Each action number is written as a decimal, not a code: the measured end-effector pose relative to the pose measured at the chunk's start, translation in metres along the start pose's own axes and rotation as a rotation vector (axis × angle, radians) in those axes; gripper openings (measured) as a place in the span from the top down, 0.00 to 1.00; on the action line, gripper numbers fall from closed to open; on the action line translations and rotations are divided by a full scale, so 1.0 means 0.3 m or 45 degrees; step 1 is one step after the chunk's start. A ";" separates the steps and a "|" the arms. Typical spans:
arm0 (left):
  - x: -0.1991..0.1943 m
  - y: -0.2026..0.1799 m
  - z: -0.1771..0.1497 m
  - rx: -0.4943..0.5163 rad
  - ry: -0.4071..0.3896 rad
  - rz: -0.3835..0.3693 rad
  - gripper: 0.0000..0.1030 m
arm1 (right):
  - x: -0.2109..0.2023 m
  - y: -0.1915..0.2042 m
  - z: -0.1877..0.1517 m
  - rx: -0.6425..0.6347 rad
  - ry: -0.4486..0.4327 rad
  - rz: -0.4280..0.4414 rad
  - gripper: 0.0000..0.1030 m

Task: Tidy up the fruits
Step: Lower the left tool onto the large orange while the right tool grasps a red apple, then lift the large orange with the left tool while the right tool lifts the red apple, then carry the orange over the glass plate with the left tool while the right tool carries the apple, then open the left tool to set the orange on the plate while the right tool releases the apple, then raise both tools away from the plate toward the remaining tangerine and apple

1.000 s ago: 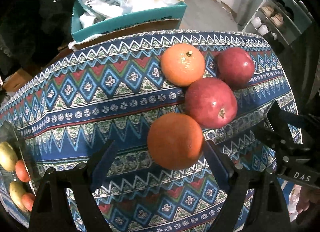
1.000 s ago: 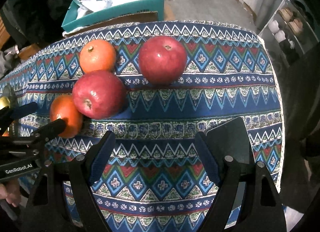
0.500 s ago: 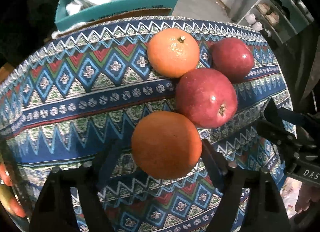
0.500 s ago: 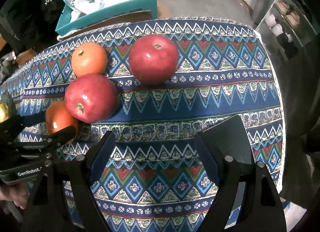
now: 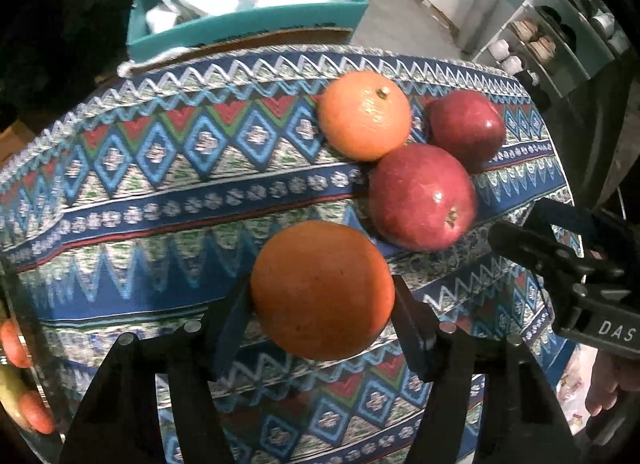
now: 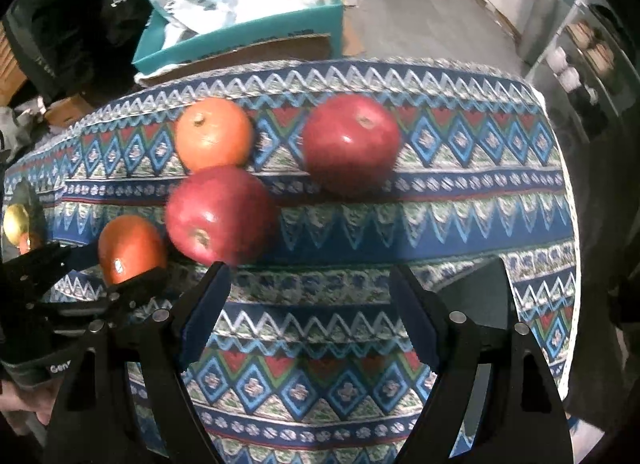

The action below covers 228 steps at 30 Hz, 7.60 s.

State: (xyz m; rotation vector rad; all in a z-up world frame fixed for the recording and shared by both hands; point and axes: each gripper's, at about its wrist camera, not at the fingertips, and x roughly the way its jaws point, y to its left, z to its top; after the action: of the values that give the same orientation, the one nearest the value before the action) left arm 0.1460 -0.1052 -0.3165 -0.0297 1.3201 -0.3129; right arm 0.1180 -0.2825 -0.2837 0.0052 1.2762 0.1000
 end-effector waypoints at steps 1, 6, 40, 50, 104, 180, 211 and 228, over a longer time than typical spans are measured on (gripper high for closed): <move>-0.008 0.012 0.000 -0.003 -0.004 0.011 0.34 | 0.003 0.012 0.006 -0.009 -0.002 0.003 0.21; -0.045 0.078 -0.001 -0.037 -0.022 0.038 0.34 | 0.026 0.091 0.040 -0.065 -0.012 0.036 0.21; -0.127 0.209 -0.054 -0.110 -0.048 0.076 0.34 | 0.238 0.218 0.115 -0.124 0.087 -0.034 0.26; -0.188 0.188 -0.087 -0.088 -0.076 0.098 0.34 | 0.179 0.187 0.071 -0.113 0.068 -0.007 0.27; -0.875 0.129 -0.217 0.007 -0.628 0.078 0.34 | -0.750 0.320 0.002 -0.202 -0.661 0.255 0.27; -0.490 0.912 -0.441 -0.588 -0.240 0.275 0.33 | -0.079 1.150 0.062 -0.570 -0.120 0.452 0.27; -0.668 0.910 -0.509 -0.645 -0.353 0.334 0.32 | -0.033 1.204 0.005 -0.685 -0.016 0.342 0.22; -0.816 0.759 -0.454 -0.500 -0.505 0.333 0.32 | -0.352 1.107 0.072 -0.593 -0.317 0.305 0.22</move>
State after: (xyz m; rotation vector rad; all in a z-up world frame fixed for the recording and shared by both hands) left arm 0.0115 0.1932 -0.1646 -0.2362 0.9584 0.1736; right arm 0.0846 0.0411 -0.1570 -0.2243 0.9761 0.5838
